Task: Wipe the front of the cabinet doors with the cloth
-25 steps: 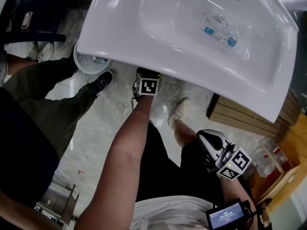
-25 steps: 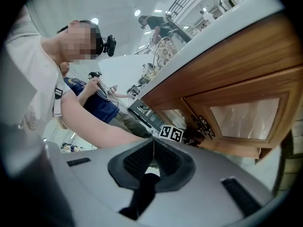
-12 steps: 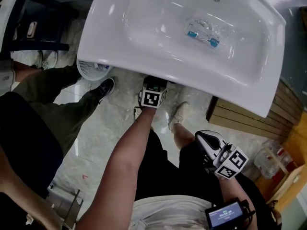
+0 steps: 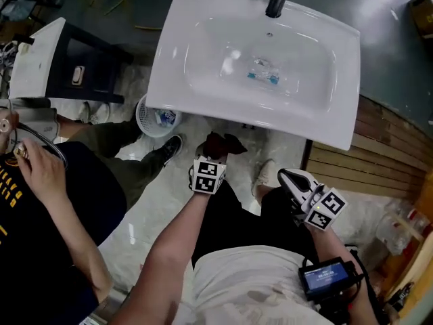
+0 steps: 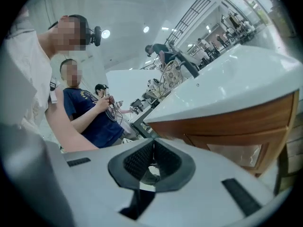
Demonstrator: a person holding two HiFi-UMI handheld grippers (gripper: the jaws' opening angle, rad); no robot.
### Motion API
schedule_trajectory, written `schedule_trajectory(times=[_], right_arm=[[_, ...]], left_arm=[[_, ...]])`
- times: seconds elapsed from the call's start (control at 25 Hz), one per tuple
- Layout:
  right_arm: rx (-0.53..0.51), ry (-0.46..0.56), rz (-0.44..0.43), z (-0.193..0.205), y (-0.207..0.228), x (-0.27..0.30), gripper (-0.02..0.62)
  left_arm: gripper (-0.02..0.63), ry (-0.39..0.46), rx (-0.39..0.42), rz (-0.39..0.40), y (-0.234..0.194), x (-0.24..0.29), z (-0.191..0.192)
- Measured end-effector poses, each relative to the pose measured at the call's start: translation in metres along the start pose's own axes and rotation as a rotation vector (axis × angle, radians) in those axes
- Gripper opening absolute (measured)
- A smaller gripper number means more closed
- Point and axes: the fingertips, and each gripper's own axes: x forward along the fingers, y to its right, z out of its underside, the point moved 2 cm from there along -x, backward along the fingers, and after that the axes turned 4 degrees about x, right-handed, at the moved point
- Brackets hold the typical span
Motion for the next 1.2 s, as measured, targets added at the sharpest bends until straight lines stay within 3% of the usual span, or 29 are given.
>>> schedule_trajectory(times=[0.2,0.48,0.72,1.2], right_arm=[[-0.053,0.063,0.017,-0.049,-0.01,-0.02,0.014],[-0.103,0.094,0.064,-0.093,-0.026,-0.056,0.014],[-0.138,0.133,0.092,-0.121,-0.04,-0.066,0.014],[-0.193,0.178,0.094,-0.159,-0.066,-0.043,0.014]], left_arm=[[0.158,0.134,0.09,0.079,0.061,-0.071,-0.082],[0.158,0.252,0.09,0.179,0.111,-0.14,-0.155],[0.158,0.303,0.082,0.228,0.114,-0.183,-0.194],[0.158,0.354,0.112,0.242,0.093,-0.197,-0.232]])
